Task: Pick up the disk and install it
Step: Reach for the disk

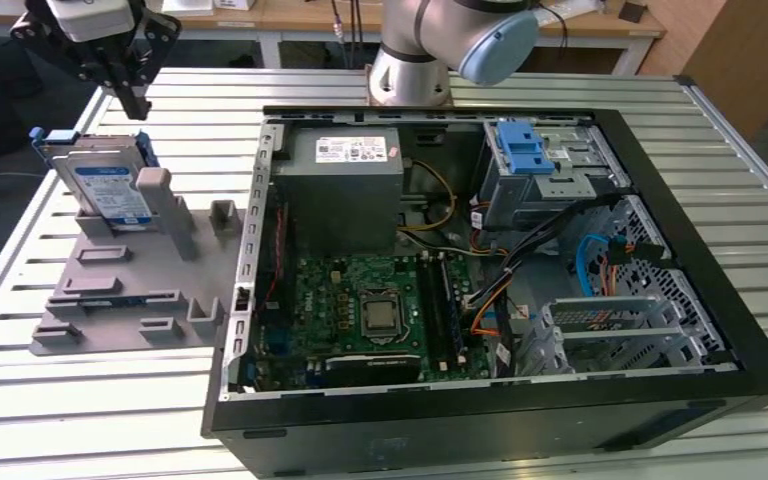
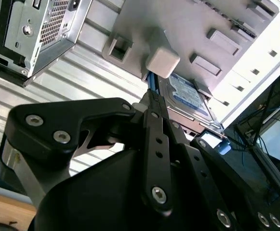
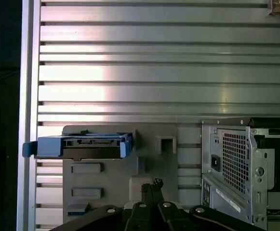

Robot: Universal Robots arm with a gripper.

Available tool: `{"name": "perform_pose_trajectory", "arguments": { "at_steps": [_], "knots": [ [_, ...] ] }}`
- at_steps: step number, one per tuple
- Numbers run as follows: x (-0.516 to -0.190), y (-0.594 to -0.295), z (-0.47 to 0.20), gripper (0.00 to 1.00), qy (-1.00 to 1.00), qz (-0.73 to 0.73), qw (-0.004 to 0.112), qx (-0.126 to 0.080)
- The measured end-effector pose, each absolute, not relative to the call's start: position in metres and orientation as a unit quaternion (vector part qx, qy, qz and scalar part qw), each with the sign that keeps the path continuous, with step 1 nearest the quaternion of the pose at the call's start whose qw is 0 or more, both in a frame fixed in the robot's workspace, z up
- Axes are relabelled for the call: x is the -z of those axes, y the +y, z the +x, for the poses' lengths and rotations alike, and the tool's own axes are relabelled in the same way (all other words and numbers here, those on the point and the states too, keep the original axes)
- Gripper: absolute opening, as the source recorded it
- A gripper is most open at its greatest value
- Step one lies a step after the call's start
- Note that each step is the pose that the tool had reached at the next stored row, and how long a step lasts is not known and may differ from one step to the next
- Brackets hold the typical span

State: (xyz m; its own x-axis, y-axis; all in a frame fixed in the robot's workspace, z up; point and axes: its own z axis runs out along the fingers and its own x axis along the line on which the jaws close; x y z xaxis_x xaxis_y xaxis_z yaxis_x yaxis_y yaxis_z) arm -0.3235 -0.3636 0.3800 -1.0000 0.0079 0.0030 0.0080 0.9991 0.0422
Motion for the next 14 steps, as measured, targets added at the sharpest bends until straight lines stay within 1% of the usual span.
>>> {"name": "perform_pose_trajectory", "arguments": {
  "at_steps": [14],
  "knots": [
    [-0.377, -0.354, -0.347, 0.11, -1.000, -0.004, 0.002, 0.021]
  ]
}}
